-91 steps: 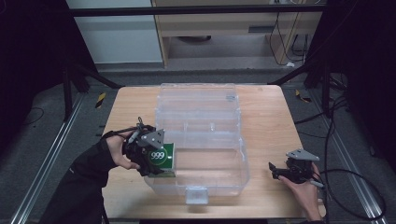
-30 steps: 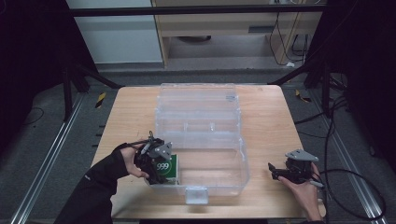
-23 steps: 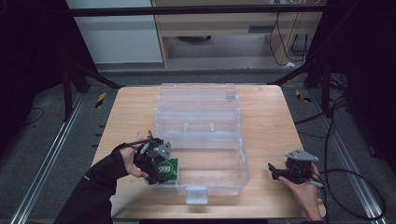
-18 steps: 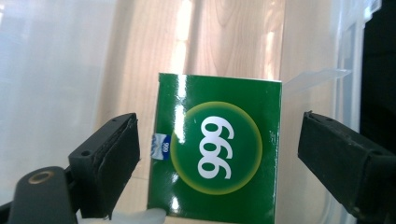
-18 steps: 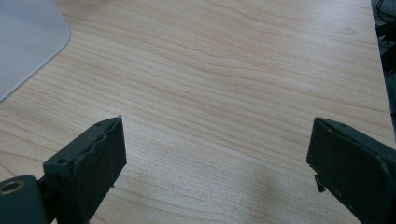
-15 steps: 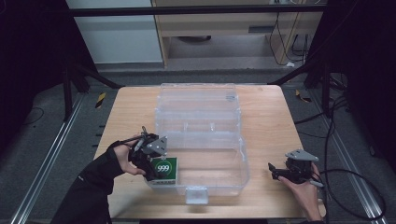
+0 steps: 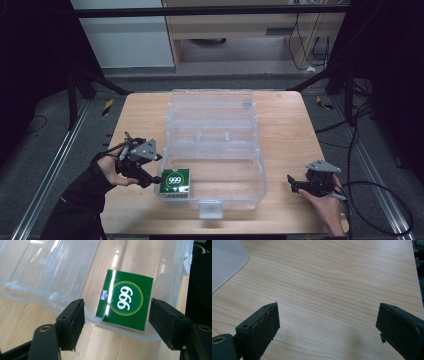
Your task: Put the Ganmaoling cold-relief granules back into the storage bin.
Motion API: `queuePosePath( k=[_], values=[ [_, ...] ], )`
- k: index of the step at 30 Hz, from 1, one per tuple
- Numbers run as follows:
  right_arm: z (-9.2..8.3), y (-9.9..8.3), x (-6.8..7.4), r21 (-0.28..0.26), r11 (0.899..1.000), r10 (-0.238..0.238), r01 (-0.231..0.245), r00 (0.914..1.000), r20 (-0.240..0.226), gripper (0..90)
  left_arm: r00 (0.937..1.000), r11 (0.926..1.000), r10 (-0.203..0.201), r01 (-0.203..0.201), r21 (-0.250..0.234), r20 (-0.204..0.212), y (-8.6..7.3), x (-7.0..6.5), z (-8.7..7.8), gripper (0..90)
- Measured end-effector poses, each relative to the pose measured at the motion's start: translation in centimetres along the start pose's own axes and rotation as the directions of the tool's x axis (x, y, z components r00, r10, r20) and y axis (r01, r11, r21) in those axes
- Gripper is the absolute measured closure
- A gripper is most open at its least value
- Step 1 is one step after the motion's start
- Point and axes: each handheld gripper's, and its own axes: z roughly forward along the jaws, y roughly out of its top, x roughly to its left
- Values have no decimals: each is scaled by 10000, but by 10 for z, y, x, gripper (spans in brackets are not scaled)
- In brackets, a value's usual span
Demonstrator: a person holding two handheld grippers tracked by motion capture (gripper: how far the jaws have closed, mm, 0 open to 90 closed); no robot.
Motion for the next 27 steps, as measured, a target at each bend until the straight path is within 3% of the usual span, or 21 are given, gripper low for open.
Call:
queuePosePath(
  k=[8, 17, 22, 27],
  values=[
    [0, 0, 0, 4, 10000, 8, -8, 10000, -3, 54, 9956, 9961, -865, 858, -204, -369, -32, 2, -3, 317],
    [-1, 0, 0, -12, 10000, 13, -13, 10000, 49, 52, 9767, 9788, -2037, 2017, -349, -683, -72, 4, 7, 299],
    [-1, -1, -1, -8, 10000, 15, -15, 10000, 79, 51, 9613, 9652, -2610, 2584, -396, -886, -91, 6, 16, 286],
    [-1, -1, -1, -13, 10000, 45, -45, 9999, 100, 52, 9327, 9411, -3382, 3350, -464, -1254, -106, 8, 28, 262]
  ],
)
